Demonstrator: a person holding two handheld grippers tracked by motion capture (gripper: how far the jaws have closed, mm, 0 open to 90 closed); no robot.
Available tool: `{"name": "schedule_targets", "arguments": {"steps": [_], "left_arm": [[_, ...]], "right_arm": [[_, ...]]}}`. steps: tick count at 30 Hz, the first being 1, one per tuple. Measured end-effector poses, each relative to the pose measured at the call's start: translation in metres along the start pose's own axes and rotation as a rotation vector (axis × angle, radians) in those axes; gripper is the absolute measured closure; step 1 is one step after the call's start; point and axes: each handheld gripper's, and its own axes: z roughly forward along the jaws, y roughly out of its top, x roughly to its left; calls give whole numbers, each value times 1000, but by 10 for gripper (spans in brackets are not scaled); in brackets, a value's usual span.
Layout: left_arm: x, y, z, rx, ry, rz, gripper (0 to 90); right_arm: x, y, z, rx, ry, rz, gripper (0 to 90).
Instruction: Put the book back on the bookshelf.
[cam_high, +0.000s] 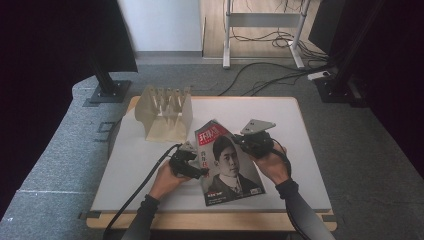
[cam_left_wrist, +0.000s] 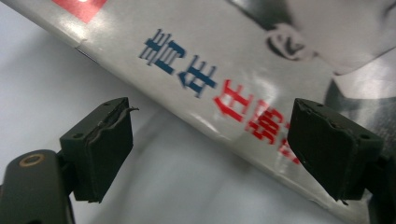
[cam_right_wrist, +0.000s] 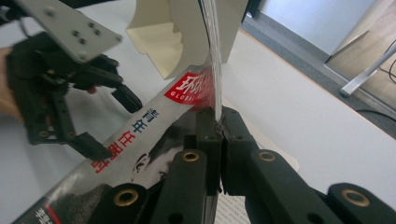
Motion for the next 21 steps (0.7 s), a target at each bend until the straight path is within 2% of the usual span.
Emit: {"name": "schedule_targets", "arguments": {"steps": [5, 10, 11, 13, 17, 21], "left_arm": [[4, 9, 2, 22, -75, 12, 167], [12, 14, 7, 56, -173, -9, 203], [14, 15, 6, 52, -191, -3, 229], [14, 17, 5, 49, -190, -7, 310], [16, 20, 4, 59, -196, -29, 411], [18, 23, 5, 83, -202, -30, 494]], "right_arm": [[2, 3, -10, -29, 6, -20, 866], [4, 5, -15, -48, 19, -36, 866], [4, 6, -16, -48, 24, -38, 866], [5, 6, -15, -50, 30, -42, 866], [5, 5, -15, -59, 50, -43, 866], [4, 5, -16, -69, 73, -41, 866]]}}
